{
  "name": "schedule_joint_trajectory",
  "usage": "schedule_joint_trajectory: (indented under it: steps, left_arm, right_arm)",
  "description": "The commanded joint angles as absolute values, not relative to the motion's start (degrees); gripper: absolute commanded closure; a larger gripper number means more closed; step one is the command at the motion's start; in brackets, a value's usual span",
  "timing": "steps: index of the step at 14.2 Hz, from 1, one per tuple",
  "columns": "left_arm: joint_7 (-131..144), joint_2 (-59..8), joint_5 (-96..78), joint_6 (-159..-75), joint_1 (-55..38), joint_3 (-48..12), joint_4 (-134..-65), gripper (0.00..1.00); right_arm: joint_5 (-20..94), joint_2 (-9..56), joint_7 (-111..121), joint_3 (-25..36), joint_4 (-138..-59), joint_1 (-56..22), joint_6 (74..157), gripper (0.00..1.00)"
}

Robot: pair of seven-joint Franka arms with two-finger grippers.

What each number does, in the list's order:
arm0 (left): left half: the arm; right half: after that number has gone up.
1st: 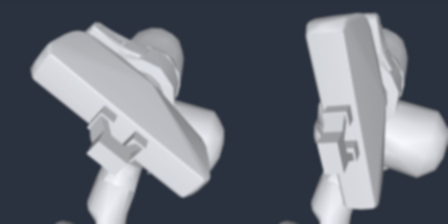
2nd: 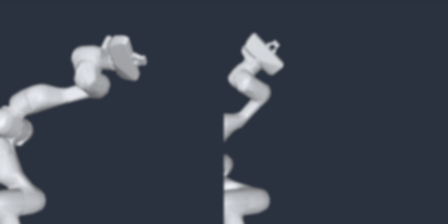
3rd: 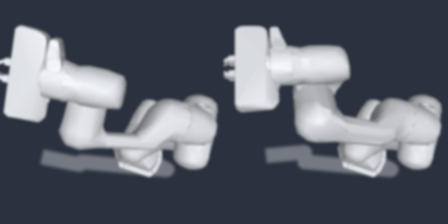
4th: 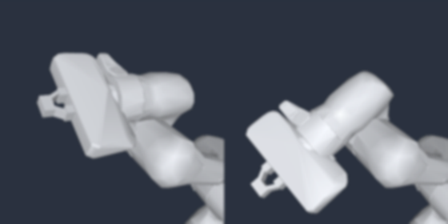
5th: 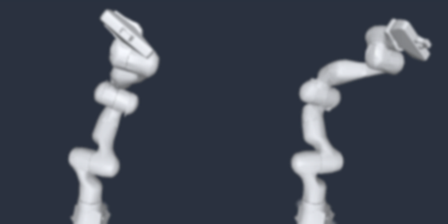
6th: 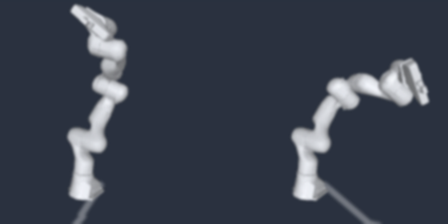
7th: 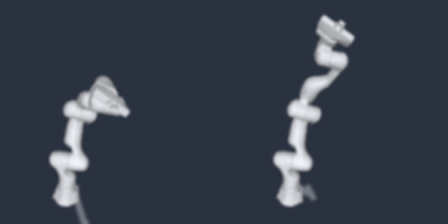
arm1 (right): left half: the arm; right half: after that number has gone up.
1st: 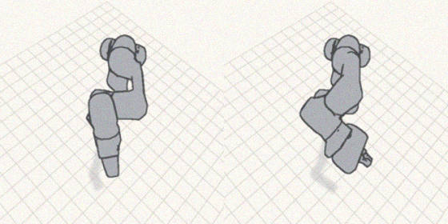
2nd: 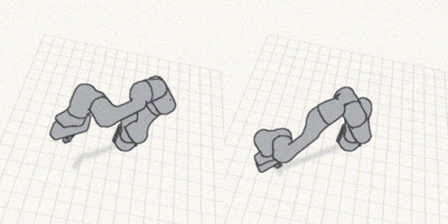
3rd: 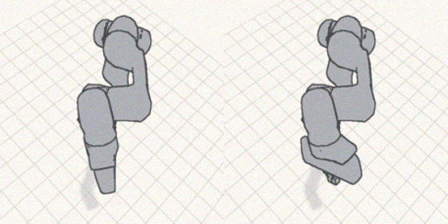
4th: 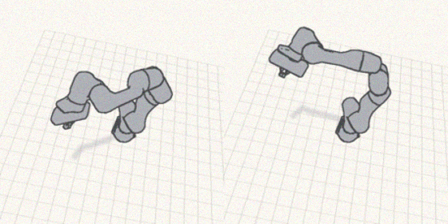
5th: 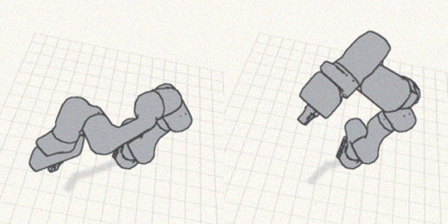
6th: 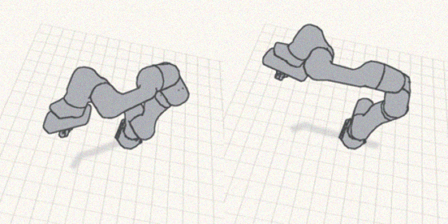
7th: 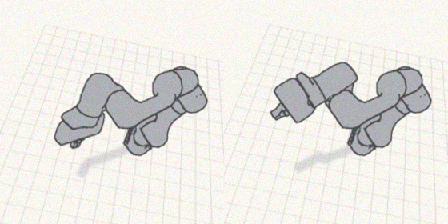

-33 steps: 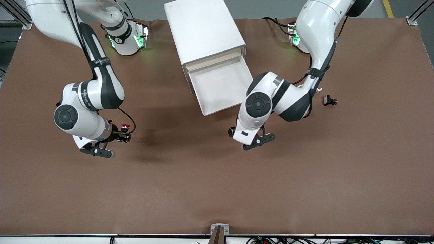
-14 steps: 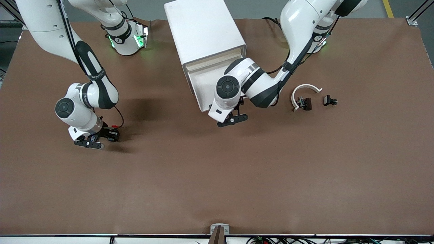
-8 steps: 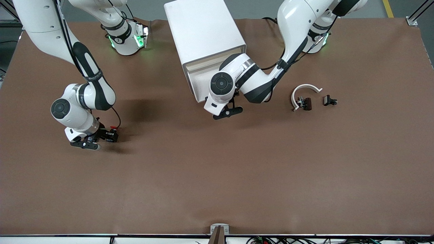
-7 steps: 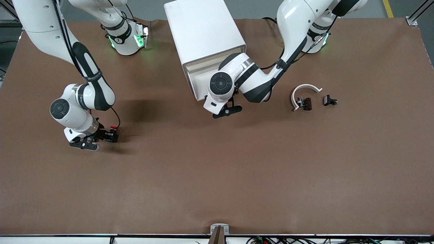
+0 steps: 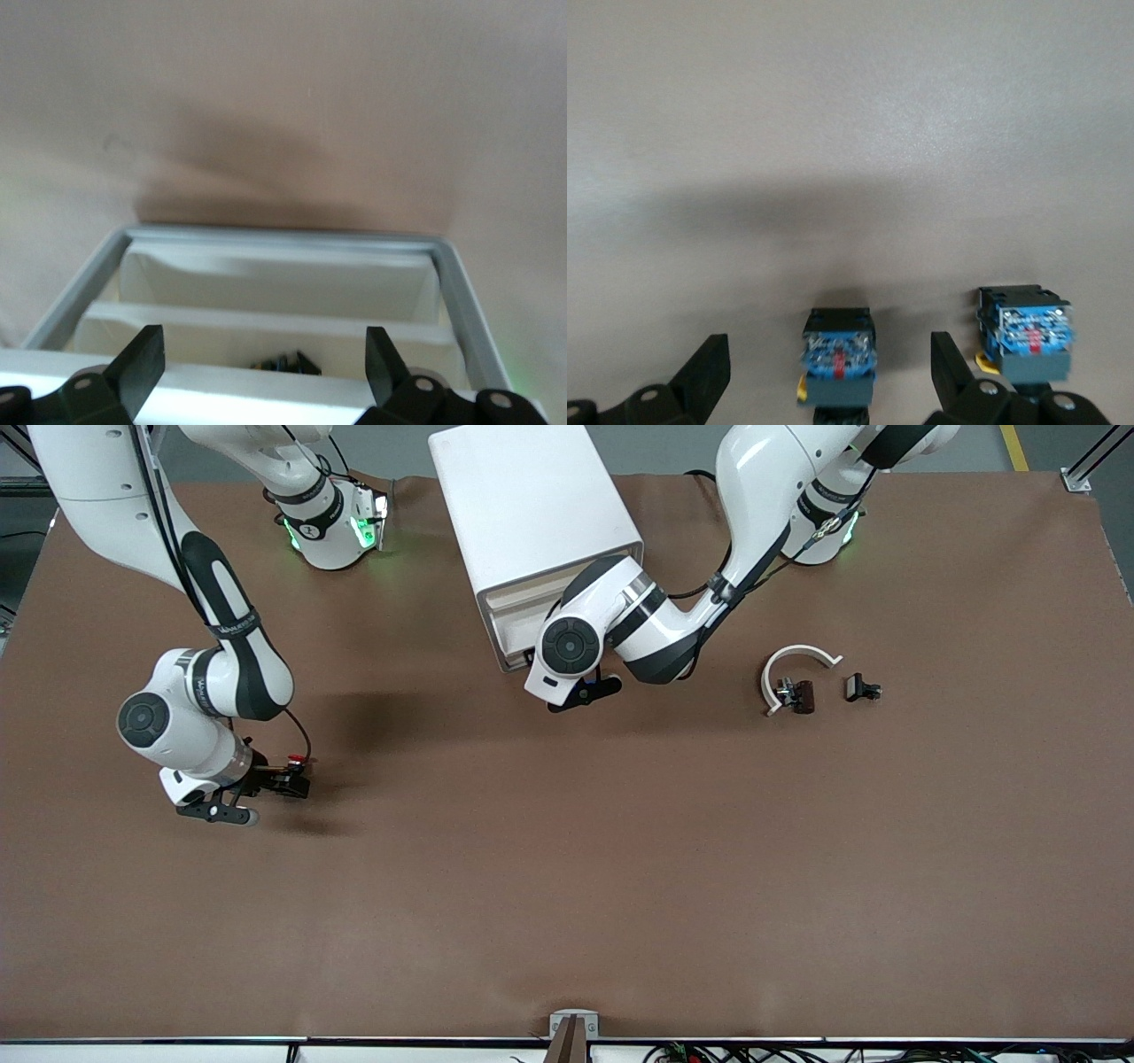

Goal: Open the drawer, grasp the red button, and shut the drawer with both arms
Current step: 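Release the red button with the right gripper while the left gripper closes the drawer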

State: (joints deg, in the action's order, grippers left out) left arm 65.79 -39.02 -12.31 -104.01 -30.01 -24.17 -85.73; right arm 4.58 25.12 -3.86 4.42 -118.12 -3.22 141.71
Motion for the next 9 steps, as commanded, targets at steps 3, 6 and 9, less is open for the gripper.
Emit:
schedule_joint_trajectory:
  steps: [3,6,9]
  left_arm:
    - [66.7,-39.7,-18.9,-101.4,-29.4,-25.7,-85.7,0.0]
    - [66.7,-40.5,-20.7,-101.4,-29.4,-25.7,-85.5,0.0]
    - [66.7,-41.3,-20.8,-101.4,-29.3,-25.7,-85.6,0.0]
  right_arm:
    - [4.2,18.2,-2.2,3.6,-112.5,-1.3,125.5,0.0]
    - [4.2,14.7,-2.3,3.7,-107.3,-1.2,114.5,0.0]
    - [4.0,14.0,-2.3,3.7,-98.2,-0.1,101.4,0.0]
